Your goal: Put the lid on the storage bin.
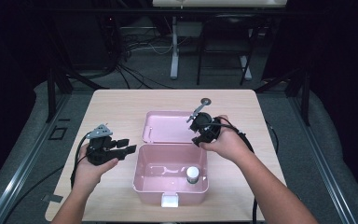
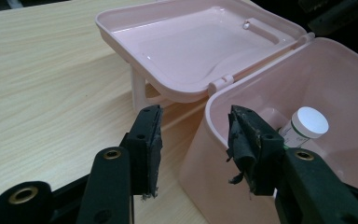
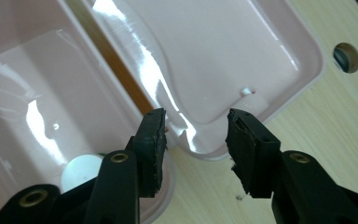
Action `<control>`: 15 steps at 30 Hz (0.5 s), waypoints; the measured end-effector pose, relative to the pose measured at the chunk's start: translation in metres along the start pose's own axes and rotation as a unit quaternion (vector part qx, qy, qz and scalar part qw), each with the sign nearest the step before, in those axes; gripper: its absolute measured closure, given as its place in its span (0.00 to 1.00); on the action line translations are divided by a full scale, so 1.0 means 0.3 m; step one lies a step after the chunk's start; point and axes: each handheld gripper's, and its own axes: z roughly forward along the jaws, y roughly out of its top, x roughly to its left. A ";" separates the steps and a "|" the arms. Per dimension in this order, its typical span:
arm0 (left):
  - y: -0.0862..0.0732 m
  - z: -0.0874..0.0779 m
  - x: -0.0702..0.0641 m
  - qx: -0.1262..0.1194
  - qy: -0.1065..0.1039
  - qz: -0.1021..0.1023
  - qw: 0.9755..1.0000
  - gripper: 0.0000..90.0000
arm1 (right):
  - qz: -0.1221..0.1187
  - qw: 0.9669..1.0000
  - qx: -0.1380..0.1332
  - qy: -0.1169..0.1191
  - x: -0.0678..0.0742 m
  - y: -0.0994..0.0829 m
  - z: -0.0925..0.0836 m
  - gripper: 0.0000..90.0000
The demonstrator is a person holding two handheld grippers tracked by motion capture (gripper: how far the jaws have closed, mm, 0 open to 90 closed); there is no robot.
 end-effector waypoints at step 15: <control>-0.002 0.025 -0.038 0.024 -0.026 -0.004 0.999 0.71 | 0.113 0.993 -0.017 -0.028 -0.089 -0.013 0.024 0.69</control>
